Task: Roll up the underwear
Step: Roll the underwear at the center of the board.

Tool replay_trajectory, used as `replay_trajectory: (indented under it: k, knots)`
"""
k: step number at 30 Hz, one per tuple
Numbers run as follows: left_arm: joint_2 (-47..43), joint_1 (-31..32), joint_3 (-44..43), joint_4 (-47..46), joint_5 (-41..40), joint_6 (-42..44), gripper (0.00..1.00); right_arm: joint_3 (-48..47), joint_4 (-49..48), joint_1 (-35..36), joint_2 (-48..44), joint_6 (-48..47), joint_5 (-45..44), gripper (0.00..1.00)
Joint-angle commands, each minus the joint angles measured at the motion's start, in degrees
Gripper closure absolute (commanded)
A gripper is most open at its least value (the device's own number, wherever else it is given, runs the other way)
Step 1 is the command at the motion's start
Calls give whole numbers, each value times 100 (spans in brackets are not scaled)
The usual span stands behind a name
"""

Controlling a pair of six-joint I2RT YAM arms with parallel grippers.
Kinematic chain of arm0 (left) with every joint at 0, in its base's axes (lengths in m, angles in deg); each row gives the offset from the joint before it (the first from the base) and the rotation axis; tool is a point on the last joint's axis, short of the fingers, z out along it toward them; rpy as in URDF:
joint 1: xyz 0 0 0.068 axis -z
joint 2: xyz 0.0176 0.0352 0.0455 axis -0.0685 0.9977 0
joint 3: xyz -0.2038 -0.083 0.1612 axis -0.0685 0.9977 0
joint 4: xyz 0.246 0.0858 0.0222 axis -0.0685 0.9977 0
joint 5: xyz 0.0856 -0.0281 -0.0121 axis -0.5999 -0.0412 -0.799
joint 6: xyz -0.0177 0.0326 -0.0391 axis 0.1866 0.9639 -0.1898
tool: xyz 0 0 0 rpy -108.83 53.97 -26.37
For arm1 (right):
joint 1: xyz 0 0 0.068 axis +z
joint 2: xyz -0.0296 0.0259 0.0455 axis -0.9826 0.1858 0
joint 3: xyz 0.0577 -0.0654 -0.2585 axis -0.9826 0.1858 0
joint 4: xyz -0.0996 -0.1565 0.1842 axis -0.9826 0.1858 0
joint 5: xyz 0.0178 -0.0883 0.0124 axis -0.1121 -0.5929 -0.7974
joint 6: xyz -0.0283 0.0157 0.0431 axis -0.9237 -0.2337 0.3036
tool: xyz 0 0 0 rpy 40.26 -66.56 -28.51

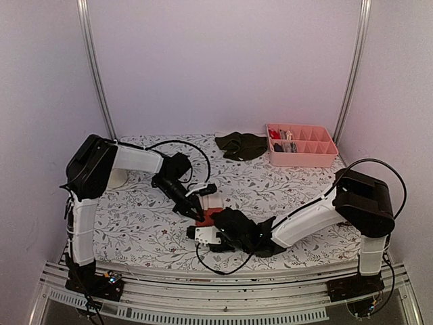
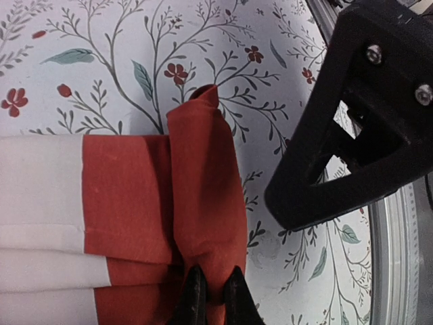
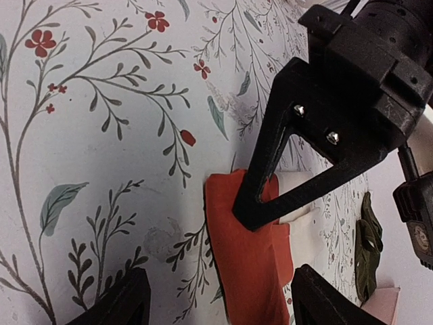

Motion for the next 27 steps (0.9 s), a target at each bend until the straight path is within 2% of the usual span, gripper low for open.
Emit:
replay_trajectory:
  k: [1, 4, 10, 13, 18, 21, 23, 27]
  knots:
    - [332, -119, 67, 348, -629, -40, 100, -300, 252, -203, 265, 136, -63, 29]
    - [349, -120, 67, 348, -663, -33, 100, -390, 348, -282, 380, 206, 11, 31]
    - [355, -120, 95, 345, -697, -26, 100, -668, 758, -404, 659, 349, 25, 44]
    - [342, -120, 123, 348, -724, 0, 100, -759, 965, -442, 688, 425, 159, 59]
    - [209, -129, 260, 243, -779, 54, 100, -963, 1403, -472, 690, 607, 435, 93]
    - [1, -129, 452, -42, -855, 31, 100, -1143, 1822, -481, 679, 783, 798, 97]
    - [-145, -133, 539, -151, -942, 22, 93, -1240, 2011, -490, 679, 890, 929, 97]
    - [-506, -169, 756, -435, -1120, -26, 56, -1454, 2317, -542, 672, 1059, 1121, 97]
